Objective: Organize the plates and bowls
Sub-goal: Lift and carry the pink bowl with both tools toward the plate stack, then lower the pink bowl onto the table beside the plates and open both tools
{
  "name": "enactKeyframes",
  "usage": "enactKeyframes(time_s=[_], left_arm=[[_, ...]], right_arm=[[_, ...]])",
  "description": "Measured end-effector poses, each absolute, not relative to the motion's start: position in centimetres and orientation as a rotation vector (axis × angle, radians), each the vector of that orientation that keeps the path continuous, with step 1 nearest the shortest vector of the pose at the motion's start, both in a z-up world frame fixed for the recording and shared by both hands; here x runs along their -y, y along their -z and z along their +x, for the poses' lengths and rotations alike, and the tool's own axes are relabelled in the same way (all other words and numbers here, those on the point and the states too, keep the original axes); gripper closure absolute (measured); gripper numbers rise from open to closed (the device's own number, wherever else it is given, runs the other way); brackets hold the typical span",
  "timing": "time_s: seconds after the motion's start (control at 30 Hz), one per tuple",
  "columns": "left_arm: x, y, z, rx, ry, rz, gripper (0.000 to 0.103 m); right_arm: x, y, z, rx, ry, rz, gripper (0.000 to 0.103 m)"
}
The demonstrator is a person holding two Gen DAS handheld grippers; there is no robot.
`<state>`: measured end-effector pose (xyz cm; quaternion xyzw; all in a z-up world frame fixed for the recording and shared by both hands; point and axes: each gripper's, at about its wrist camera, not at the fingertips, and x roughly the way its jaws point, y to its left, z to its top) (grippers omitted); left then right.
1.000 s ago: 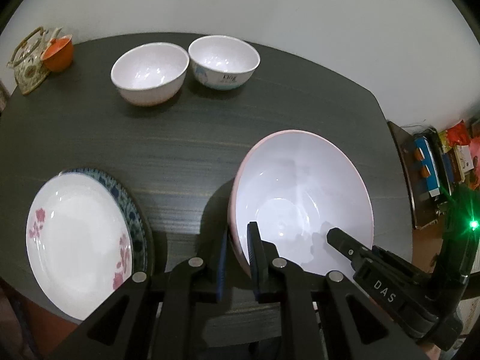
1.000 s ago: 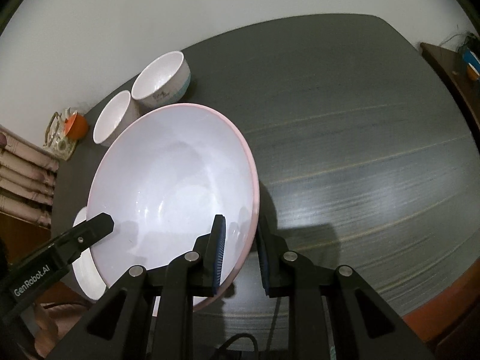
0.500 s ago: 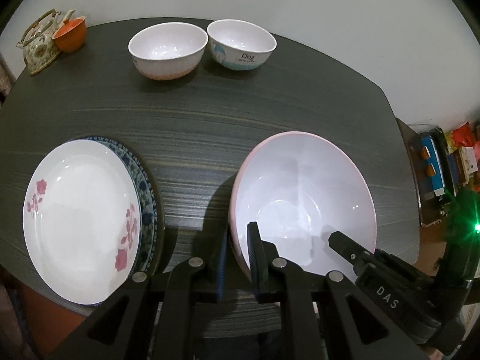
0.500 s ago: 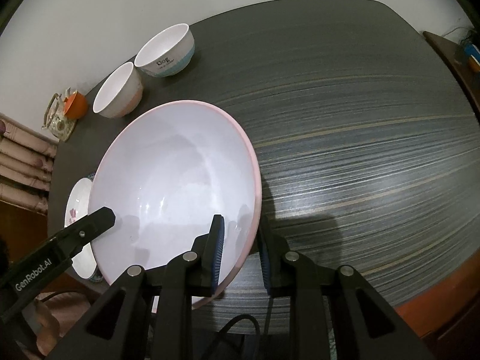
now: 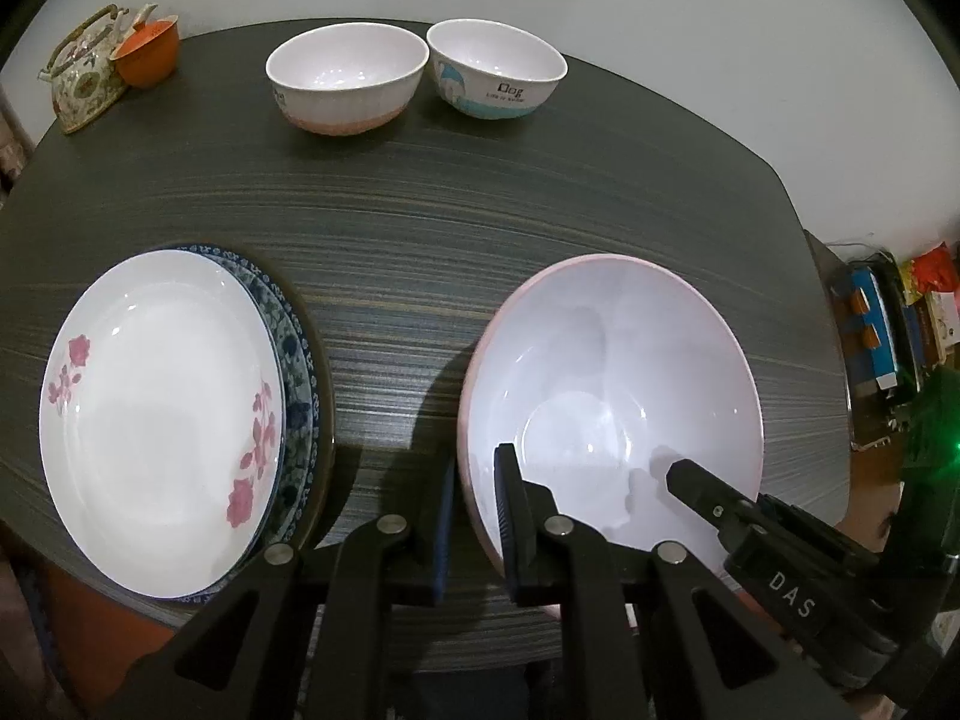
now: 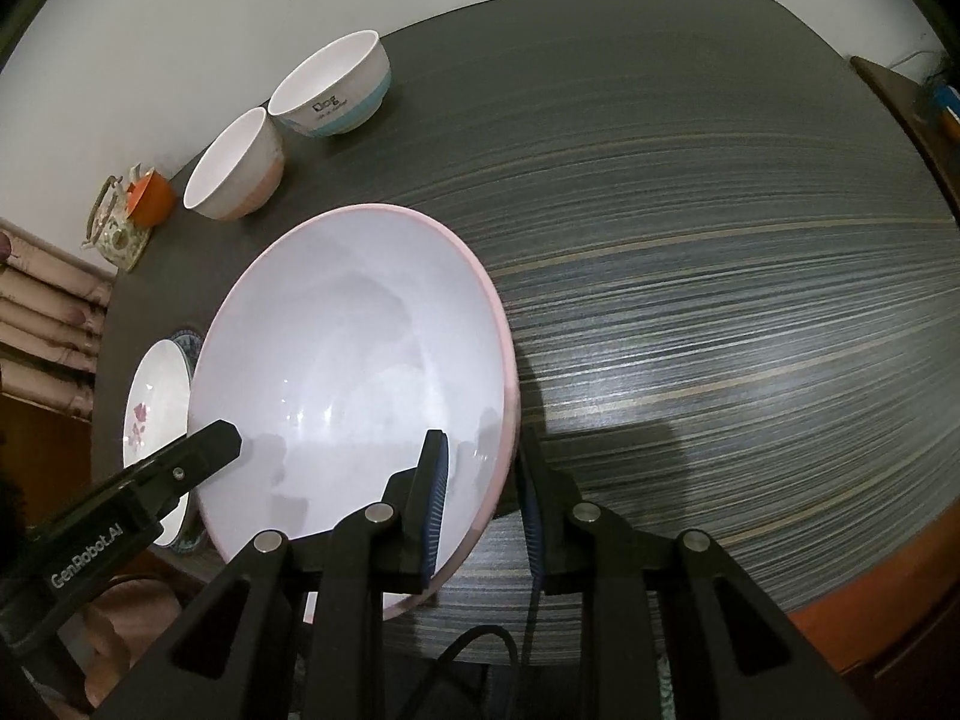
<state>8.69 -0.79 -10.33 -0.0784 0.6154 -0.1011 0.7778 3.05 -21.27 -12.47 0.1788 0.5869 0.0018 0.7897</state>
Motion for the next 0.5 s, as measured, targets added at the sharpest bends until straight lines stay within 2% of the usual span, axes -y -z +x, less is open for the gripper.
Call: enactKeyframes(time_s=[0.2, 0.33, 0.5], left_arm=[[0.6, 10.3, 8.9, -1.323, 0.220, -0.174, 0.090], [0.6, 10.0, 9.1, -1.327, 0.219, -0.166, 0.090], [-0.1, 9.7, 9.1, -1.327, 0.200, -0.179, 0.086]], right_arm=[[21.4, 12.3, 3.0, -1.258, -0.004, 0.389, 0.077], [21.3, 11.7, 2.8, -1.235, -0.008, 0.378, 0.063], [21.3, 11.2, 2.9, -1.217, 0.006, 0.358, 0.056]])
